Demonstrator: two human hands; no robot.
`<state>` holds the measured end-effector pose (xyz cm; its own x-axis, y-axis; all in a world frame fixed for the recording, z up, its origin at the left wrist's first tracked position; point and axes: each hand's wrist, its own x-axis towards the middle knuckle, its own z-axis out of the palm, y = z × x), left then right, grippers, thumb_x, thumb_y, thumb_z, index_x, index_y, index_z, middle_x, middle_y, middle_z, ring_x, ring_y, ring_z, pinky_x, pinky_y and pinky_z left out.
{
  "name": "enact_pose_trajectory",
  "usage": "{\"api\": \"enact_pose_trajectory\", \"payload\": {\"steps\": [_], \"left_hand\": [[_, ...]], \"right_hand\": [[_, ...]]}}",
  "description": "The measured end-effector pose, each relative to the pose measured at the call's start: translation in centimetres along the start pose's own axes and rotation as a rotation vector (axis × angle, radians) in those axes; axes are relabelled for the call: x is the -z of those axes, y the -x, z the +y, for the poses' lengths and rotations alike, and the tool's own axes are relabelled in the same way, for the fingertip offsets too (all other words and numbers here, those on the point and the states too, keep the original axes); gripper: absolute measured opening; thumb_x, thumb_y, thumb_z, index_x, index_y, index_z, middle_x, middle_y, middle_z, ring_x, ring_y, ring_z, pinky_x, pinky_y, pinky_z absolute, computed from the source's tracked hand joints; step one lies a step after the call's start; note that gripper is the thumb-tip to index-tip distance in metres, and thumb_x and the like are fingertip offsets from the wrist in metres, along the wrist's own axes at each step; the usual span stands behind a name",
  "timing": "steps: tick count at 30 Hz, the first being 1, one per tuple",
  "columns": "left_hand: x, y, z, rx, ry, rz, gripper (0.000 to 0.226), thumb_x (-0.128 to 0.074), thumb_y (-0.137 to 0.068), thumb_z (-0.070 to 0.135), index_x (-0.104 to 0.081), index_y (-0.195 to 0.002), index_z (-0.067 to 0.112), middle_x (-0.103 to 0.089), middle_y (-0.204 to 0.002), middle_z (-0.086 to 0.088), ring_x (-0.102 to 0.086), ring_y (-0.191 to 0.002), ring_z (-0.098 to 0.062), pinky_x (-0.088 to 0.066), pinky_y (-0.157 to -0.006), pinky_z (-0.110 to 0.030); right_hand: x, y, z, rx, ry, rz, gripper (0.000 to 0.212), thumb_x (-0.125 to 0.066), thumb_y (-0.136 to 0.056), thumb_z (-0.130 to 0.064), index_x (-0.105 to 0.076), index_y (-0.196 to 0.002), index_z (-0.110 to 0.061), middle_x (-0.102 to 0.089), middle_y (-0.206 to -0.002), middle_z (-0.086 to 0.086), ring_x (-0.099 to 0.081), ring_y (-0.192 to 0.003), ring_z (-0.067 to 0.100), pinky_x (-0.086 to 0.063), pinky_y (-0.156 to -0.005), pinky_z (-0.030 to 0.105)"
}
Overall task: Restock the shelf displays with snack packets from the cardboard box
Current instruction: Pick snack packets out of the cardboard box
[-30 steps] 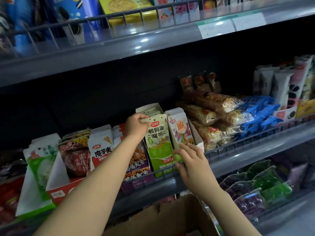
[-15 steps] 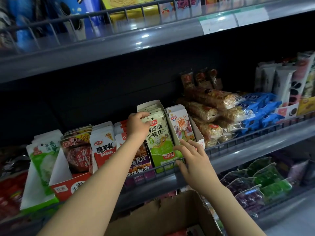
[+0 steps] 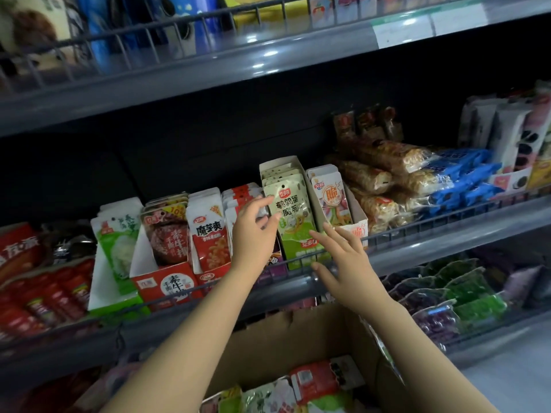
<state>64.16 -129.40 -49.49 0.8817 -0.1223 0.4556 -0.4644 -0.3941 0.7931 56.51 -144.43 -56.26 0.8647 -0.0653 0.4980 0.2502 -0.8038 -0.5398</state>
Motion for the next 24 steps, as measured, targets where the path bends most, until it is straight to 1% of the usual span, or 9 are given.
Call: {"api": "enact_pose_trajectory", "payload": {"steps": [1, 4, 7, 9, 11, 13, 18, 21, 24], "left_hand": [[0.3, 0.9, -0.1, 0.008, 0.004, 0.001, 0.033, -0.059, -0.092, 0.017, -0.057, -0.124, 0.022, -0.048, -0.138, 0.006, -0.053, -0.106, -0.002, -0.034, -0.072, 0.01], [0.8, 3.9, -1.1, 0.014, 0.018, -0.017, 0.028, -0.06, -0.091, 0.016, -0.061, -0.118, 0.021, -0.057, -0.125, 0.005, -0.054, -0.099, 0.005, -0.041, -0.08, 0.003], [1.1, 7.0, -2.8, 0.064, 0.007, -0.033, 0.02, -0.06, -0.091, 0.017, -0.063, -0.11, 0.024, -0.061, -0.114, 0.006, -0.055, -0.093, 0.008, -0.041, -0.073, 0.002], [1.3, 9.1, -4.2, 0.13, 0.003, -0.053, 0.017, -0.06, -0.091, 0.018, -0.063, -0.106, 0.025, -0.062, -0.11, 0.008, -0.056, -0.088, 0.009, -0.041, -0.07, 0.001], [1.3, 11.1, -5.7, 0.181, 0.005, -0.074, 0.015, -0.061, -0.091, 0.018, -0.063, -0.103, 0.027, -0.063, -0.107, 0.008, -0.057, -0.087, 0.007, -0.042, -0.07, -0.001], [1.2, 12.8, -7.3, 0.23, 0.012, -0.089, 0.015, -0.061, -0.09, 0.015, -0.063, -0.1, 0.027, -0.064, -0.105, 0.007, -0.057, -0.088, 0.005, -0.043, -0.072, -0.003], [0.4, 16.0, -11.1, 0.41, -0.014, -0.177, 0.013, -0.06, -0.091, 0.011, -0.065, -0.101, 0.017, -0.062, -0.098, 0.006, -0.057, -0.09, -0.005, -0.04, -0.068, -0.002], [0.2, 17.5, -13.6, 0.511, -0.087, -0.249, 0.016, -0.059, -0.092, 0.012, -0.065, -0.107, 0.01, -0.062, -0.099, 0.004, -0.056, -0.091, -0.007, -0.038, -0.066, -0.006], [0.0, 18.6, -16.0, 0.593, -0.166, -0.29, 0.02, -0.059, -0.092, 0.012, -0.065, -0.11, 0.007, -0.066, -0.107, -0.003, -0.059, -0.099, -0.014, -0.038, -0.075, -0.015]], "right_hand": [[-0.2, 0.4, -0.3, 0.016, -0.009, 0.003, 0.053, -0.057, -0.092, -0.03, -0.038, -0.142, -0.031, -0.028, -0.152, -0.009, -0.011, -0.14, 0.013, -0.014, -0.114, 0.032], [-0.7, 1.6, -1.3, 0.04, -0.034, -0.036, 0.049, -0.059, -0.091, -0.028, -0.045, -0.138, -0.027, -0.04, -0.145, -0.01, -0.023, -0.133, 0.012, -0.017, -0.11, 0.024], [-1.4, 3.0, -1.9, 0.015, -0.083, -0.12, 0.045, -0.059, -0.091, -0.028, -0.049, -0.134, -0.027, -0.053, -0.133, -0.008, -0.038, -0.125, 0.012, -0.027, -0.098, 0.016], [-1.9, 4.0, -2.1, -0.028, -0.094, -0.19, 0.042, -0.059, -0.09, -0.029, -0.051, -0.131, -0.029, -0.058, -0.125, -0.006, -0.046, -0.119, 0.012, -0.035, -0.094, 0.018], [-2.5, 4.8, -2.3, -0.051, -0.109, -0.257, 0.039, -0.06, -0.089, -0.026, -0.055, -0.128, -0.027, -0.061, -0.121, -0.005, -0.054, -0.113, 0.011, -0.043, -0.096, 0.025], [-3.4, 5.6, -2.4, -0.061, -0.115, -0.318, 0.036, -0.061, -0.089, -0.022, -0.059, -0.125, -0.023, -0.064, -0.119, -0.006, -0.059, -0.108, 0.011, -0.047, -0.096, 0.029], [-6.2, 7.8, -1.1, -0.163, -0.042, -0.552, 0.038, -0.062, -0.089, -0.027, -0.058, -0.126, -0.02, -0.062, -0.125, -0.002, -0.058, -0.113, 0.012, -0.041, -0.092, 0.018], [-7.8, 8.7, -0.3, -0.217, -0.018, -0.686, 0.038, -0.061, -0.09, -0.027, -0.057, -0.127, -0.02, -0.06, -0.127, -0.001, -0.056, -0.115, 0.013, -0.04, -0.093, 0.02], [-9.5, 9.2, 0.3, -0.222, 0.013, -0.796, 0.034, -0.059, -0.09, -0.025, -0.06, -0.124, -0.019, -0.061, -0.125, -0.001, -0.058, -0.112, 0.016, -0.041, -0.093, 0.023]]}}
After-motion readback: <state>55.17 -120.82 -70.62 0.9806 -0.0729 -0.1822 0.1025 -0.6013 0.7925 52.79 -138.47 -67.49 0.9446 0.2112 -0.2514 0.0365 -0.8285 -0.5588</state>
